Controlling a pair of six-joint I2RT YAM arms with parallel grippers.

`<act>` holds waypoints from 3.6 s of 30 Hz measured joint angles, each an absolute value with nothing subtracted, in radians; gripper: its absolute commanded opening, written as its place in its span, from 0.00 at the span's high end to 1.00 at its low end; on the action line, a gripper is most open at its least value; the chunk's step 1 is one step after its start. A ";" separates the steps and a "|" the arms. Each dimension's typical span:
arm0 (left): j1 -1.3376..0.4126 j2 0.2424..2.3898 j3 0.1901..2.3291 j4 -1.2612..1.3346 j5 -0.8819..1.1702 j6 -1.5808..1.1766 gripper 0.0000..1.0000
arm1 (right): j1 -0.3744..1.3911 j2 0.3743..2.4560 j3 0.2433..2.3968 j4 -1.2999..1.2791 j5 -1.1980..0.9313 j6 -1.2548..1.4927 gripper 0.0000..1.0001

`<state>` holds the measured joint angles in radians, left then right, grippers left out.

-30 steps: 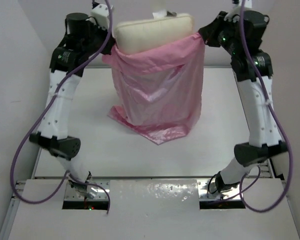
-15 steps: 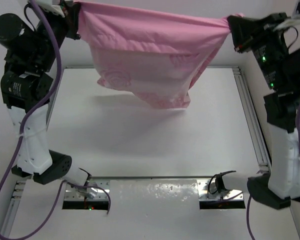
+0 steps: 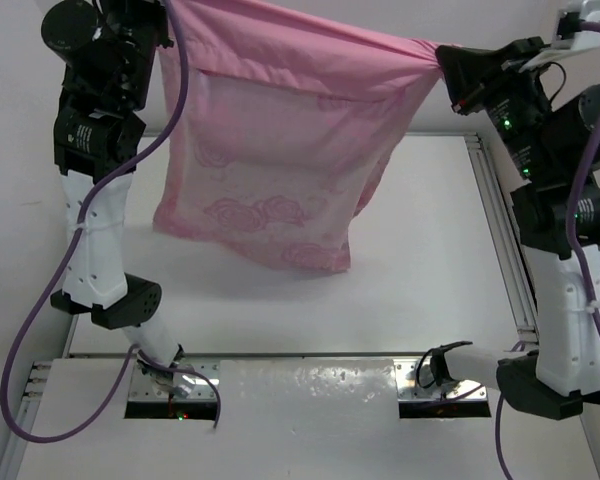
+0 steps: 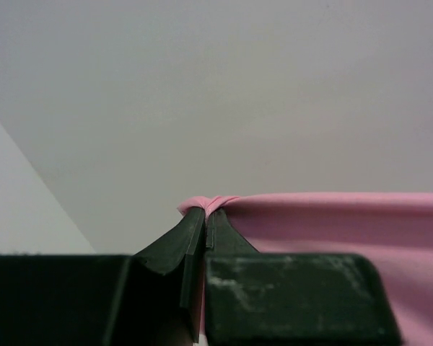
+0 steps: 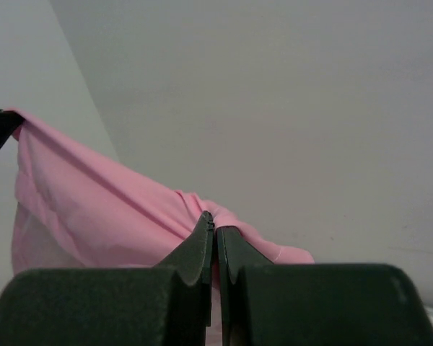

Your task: Put the pillow into the pillowcase

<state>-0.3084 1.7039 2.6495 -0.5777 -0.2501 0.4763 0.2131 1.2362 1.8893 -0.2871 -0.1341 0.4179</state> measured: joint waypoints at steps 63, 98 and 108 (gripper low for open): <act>-0.456 2.144 2.413 -0.500 -0.093 0.253 0.00 | 0.234 1.554 1.670 -0.493 -0.207 0.538 0.56; 0.534 1.718 1.163 -0.589 -0.078 0.249 0.00 | 0.066 1.751 0.826 -0.287 -0.347 0.711 1.00; 0.513 1.717 1.189 -0.566 0.012 0.249 0.00 | -0.272 1.607 0.695 -0.243 -0.383 0.809 0.91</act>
<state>0.5129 1.7172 1.1889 -0.5655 0.0120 0.2489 -0.2722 1.6070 0.6952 -0.2432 -0.3828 0.8089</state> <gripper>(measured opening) 0.996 0.002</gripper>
